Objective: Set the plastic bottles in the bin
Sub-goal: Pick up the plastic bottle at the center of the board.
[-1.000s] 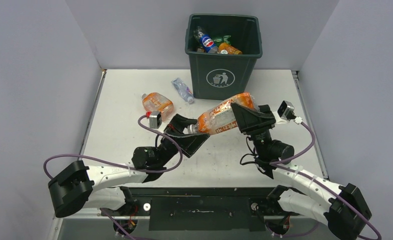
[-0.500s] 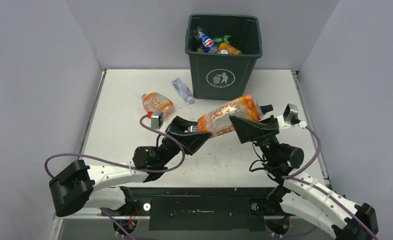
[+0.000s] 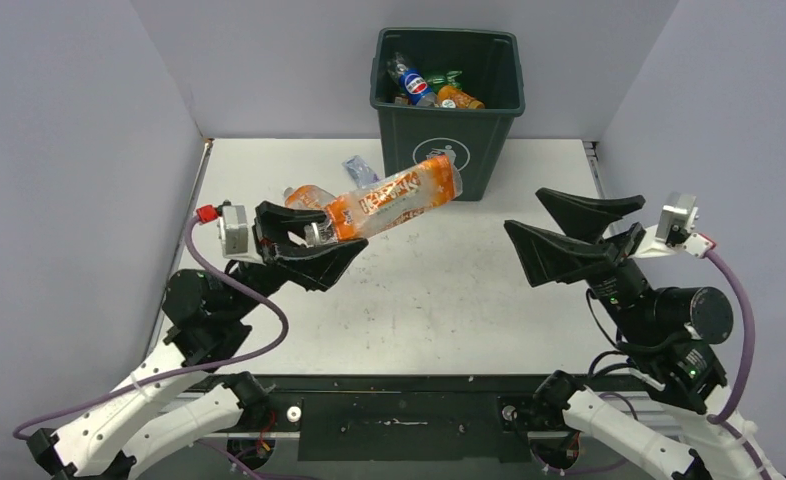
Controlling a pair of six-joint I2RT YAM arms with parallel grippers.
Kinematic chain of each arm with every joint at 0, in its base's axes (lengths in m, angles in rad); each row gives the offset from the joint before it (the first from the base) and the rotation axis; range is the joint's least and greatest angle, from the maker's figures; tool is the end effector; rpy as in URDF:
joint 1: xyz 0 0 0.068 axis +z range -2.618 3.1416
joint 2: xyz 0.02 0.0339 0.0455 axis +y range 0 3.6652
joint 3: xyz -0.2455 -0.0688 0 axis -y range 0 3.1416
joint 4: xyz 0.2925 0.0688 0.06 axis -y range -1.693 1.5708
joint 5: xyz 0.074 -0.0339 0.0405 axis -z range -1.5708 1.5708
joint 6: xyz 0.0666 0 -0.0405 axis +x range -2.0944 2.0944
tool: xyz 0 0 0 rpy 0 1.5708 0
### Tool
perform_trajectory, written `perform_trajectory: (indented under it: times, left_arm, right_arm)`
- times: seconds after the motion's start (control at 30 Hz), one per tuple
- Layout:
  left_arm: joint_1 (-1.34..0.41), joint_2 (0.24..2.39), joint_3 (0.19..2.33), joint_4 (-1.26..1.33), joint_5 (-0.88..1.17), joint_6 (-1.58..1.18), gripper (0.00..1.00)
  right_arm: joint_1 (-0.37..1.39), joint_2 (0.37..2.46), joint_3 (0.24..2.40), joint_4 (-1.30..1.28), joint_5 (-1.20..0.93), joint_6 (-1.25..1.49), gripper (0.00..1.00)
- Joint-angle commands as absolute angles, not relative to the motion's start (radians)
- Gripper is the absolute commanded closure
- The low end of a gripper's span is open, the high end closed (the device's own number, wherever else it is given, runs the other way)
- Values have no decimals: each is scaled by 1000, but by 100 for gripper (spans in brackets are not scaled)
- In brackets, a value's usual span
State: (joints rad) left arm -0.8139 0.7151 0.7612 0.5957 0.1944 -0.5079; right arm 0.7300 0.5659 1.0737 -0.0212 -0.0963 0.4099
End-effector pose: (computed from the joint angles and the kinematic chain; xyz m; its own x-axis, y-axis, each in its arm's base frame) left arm 0.1525 -0.1802 0.4313 -0.0394 -0.6532 -0.7561 0.9160 0.2787 -0.2885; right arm 0.1173 0.1136 0.5054 0.0298 0.5590 -0.8286 -0.8057 0.5040 0.3110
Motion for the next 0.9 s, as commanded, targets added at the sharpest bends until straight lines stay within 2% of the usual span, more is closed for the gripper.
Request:
perform_trajectory:
  times: [0.0, 0.1, 0.27, 0.47, 0.7, 0.87]
  left_arm:
    - [-810, 767, 975, -151, 446, -98, 100]
    - [-834, 814, 1053, -355, 590, 61, 100]
    - [-971, 816, 1083, -546, 468, 367, 100]
    - [-992, 851, 1165, -736, 524, 641, 100]
    - [-992, 976, 1296, -930, 490, 829, 100]
    - [-993, 1023, 1335, -945, 512, 862, 100]
  right_arm:
    - [736, 652, 1204, -316, -164, 250, 10]
    - [736, 734, 1289, -401, -290, 210, 10]
    - [737, 819, 1334, -495, -455, 172, 10]
    - [736, 841, 1285, -527, -641, 148, 10]
    - [746, 910, 1286, -609, -610, 120, 10]
    - [802, 968, 1287, -647, -610, 90, 9]
